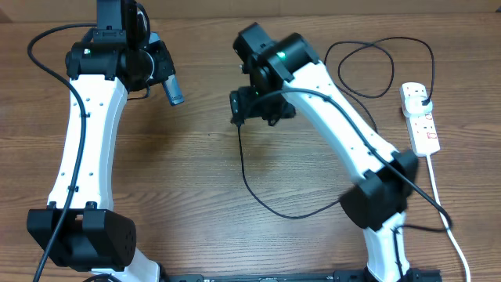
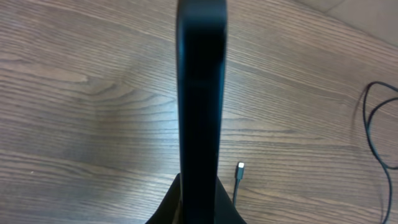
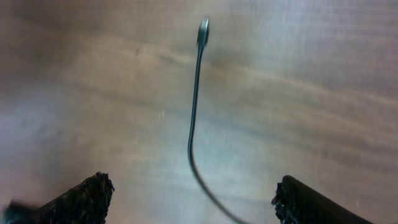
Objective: Plug charger to phone and switch on socket
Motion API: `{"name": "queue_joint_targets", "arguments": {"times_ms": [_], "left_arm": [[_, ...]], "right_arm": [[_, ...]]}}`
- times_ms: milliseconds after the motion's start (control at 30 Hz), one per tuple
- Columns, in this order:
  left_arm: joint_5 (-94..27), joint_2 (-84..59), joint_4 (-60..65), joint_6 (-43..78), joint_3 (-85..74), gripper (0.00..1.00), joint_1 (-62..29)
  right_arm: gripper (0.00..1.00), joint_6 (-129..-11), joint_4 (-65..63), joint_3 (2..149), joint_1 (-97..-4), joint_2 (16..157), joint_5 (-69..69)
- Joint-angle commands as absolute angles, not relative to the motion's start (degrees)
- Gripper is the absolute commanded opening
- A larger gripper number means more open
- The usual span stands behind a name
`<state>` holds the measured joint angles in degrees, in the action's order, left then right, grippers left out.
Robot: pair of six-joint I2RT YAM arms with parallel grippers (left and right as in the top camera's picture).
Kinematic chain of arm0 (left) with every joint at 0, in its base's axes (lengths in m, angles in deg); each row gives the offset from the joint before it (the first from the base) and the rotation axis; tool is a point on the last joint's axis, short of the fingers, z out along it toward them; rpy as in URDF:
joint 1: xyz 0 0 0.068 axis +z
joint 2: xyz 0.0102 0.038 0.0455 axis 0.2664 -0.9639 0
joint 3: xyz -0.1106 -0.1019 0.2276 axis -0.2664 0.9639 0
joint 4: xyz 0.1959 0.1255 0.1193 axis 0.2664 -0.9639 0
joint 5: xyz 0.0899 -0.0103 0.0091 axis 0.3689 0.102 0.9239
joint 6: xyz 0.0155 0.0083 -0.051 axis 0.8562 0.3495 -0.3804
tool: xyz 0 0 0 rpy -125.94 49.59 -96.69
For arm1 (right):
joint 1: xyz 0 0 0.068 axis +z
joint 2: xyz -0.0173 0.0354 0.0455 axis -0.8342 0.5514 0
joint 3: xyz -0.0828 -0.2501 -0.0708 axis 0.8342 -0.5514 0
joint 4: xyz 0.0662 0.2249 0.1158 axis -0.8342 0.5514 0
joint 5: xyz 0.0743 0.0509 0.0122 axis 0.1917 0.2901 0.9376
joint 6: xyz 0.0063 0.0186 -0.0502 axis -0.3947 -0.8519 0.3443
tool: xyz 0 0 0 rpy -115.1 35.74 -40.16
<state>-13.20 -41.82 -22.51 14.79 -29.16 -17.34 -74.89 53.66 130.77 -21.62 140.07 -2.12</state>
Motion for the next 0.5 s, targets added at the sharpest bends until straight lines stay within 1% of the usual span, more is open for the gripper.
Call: {"name": "queue_joint_targets", "arguments": {"times_ms": [0,67,133,167,200,267,300,367,467], "left_arm": [[-11.61,-41.69,-22.84,13.8,-29.51,0.04,-17.71],[-11.63,-41.69,-23.15,13.8,-29.51,0.04,-17.71],[-11.63,-41.69,-23.25,13.8,-29.51,0.04,-17.71],[-11.63,-41.69,-23.25,13.8,-29.51,0.04,-17.71],[-11.63,-41.69,-23.25,13.8,-29.51,0.04,-17.71],[-11.63,-41.69,-23.52,13.82,-29.51,0.04,-17.71],[-11.63,-41.69,-23.82,13.82,-29.51,0.04,-17.71],[-11.63,-41.69,-24.04,13.82,-29.51,0.04,-17.71],[-11.63,-41.69,-23.89,13.8,-29.51,0.04,-17.71]], "right_arm": [[0.93,-77.03,50.8,132.78,-21.66,145.64,-5.92],[0.95,-77.05,47.54,132.74,-21.38,147.11,-4.91],[0.95,-77.05,43.15,131.62,-20.94,148.0,-2.82],[0.93,-77.05,41.86,131.08,-20.83,148.03,-2.82],[0.76,-77.05,39.54,129.44,-20.57,148.2,-3.38],[0.7,-78.91,36.11,125.59,-20.4,148.27,-4.26],[0.71,-82.17,35.43,123.73,-20.24,148.27,-6.55],[0.71,-85.05,34.08,120.54,-20.16,148.27,-9.68],[0.71,-84.62,31.04,115.84,-20.16,148.29,-10.42]]}}
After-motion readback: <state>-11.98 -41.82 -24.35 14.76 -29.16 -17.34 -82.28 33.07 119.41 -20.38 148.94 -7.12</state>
